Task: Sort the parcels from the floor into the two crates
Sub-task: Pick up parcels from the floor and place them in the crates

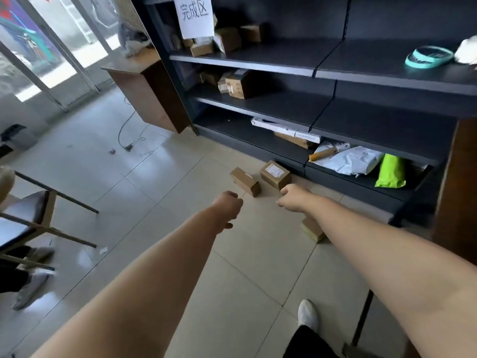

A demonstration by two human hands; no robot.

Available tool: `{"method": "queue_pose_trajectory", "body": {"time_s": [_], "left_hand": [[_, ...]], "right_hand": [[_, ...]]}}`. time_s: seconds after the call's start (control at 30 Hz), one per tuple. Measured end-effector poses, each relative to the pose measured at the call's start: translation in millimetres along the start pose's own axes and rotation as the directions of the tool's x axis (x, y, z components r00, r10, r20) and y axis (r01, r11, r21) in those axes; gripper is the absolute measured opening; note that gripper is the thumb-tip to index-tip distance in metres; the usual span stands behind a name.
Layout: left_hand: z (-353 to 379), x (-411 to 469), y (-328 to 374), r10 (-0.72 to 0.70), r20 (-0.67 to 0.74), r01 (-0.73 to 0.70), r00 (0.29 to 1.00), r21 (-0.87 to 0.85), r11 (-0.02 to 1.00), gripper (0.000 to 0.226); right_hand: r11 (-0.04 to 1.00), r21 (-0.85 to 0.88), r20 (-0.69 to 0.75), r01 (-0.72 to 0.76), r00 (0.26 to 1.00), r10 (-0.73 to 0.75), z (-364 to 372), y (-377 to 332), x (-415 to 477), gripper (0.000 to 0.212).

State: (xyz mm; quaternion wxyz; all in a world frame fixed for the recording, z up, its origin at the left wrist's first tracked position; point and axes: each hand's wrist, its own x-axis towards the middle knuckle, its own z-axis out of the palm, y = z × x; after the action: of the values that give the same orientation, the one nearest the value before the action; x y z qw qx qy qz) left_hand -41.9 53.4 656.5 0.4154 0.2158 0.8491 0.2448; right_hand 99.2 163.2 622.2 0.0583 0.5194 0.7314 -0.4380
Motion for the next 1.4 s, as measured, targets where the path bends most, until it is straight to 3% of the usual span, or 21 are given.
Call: {"method": "queue_pose_trajectory", "body": {"time_s": [0.37, 0.7, 0.9, 1.17, 1.4], "left_hand": [[-22, 104, 40, -0.080, 0.062, 0.080, 0.995, -0.009, 0.997, 0.046], [-80, 230, 74, -0.021, 0.148, 0.025, 0.989, -0.023, 0.999, 0.040], [-117, 314, 82, -0.100, 0.217, 0.111, 0.971, -0.041, 0.993, 0.033], [-115, 407, 103, -0.170, 0.269, 0.179, 0.948, -0.008, 0.984, 0.040], [-83, 499, 116, -0.290, 0.241, 0.287, 0.926, 0.049, 0.957, 0.041]], "right_hand": [[0.994, -0.031, 0.097, -0.105, 0.990, 0.107, -17, -36, 107, 0.053], [0.981, 0.043, 0.038, -0.191, 0.981, 0.189, -22, -101, 216, 0.053], [0.955, 0.065, 0.013, -0.289, 0.957, 0.288, -9, -141, 283, 0.046], [0.927, 0.082, 0.022, -0.366, 0.931, 0.365, -24, -139, 367, 0.044], [0.921, -0.002, 0.140, -0.390, 0.912, 0.386, -36, -121, 475, 0.042]]}}
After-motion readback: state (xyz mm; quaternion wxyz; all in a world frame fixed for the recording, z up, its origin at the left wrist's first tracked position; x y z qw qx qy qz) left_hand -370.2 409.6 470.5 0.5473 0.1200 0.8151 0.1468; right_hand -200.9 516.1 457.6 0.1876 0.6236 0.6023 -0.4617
